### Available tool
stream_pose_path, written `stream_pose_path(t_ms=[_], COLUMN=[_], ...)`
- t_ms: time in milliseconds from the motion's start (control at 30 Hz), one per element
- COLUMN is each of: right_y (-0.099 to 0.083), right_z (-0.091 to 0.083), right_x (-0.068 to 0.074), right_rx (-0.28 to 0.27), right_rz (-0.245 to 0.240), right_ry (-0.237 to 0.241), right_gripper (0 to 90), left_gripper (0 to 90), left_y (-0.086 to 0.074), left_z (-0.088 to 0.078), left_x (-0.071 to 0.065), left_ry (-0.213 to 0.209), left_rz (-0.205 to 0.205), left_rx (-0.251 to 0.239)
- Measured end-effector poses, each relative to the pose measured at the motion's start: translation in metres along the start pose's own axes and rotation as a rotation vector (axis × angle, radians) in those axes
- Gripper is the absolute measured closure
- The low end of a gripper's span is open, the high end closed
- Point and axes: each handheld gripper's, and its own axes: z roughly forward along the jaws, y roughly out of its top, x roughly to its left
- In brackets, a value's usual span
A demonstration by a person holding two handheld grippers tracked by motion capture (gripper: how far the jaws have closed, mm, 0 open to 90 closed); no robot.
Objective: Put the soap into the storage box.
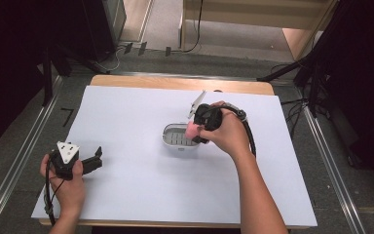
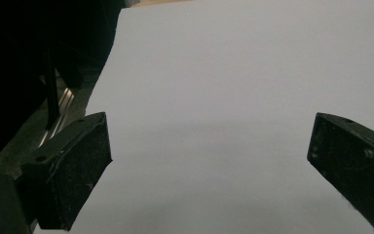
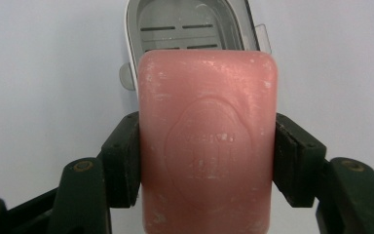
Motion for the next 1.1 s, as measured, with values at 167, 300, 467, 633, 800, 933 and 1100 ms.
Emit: stream_pose_path(t_ms=[167, 300, 467, 633, 800, 933, 1100], right_y=[0.008, 0.017, 0.023, 0.028, 0.032, 0.036, 0.038], right_z=[0.002, 0.005, 0.009, 0.012, 0.014, 0.016, 0.022], right_x=[0.0, 0.001, 0.001, 0.001, 0.001, 0.001, 0.0], right_rx=[-0.002, -0.004, 0.004, 0.009, 0.01, 0.008, 0.014], right_rz=[-0.016, -0.032, -0.052, -0.068, -0.077, -0.084, -0.083], right_ry=[0.0, 0.011, 0.019, 0.019, 0.022, 0.017, 0.035], right_gripper=[38.6, 38.6, 38.6, 38.6, 38.6, 38.6, 38.6], left_gripper=[2.4, 2.4, 2.4, 2.4, 2.5, 2.4, 2.4], left_y=[0.0, 0.0, 0.0, 0.0, 0.0, 0.0, 0.0], left_z=[0.0, 0.0, 0.0, 0.0, 0.0, 0.0, 0.001], left_x=[0.0, 0.0, 0.0, 0.001, 0.001, 0.001, 0.001], left_ry=[0.0, -0.001, -0.002, -0.003, -0.003, -0.003, -0.005], left_rz=[-0.002, -0.002, -0.002, -0.002, -0.002, -0.004, -0.005], left_rx=[0.0, 0.001, 0.002, 0.003, 0.006, 0.006, 0.007])
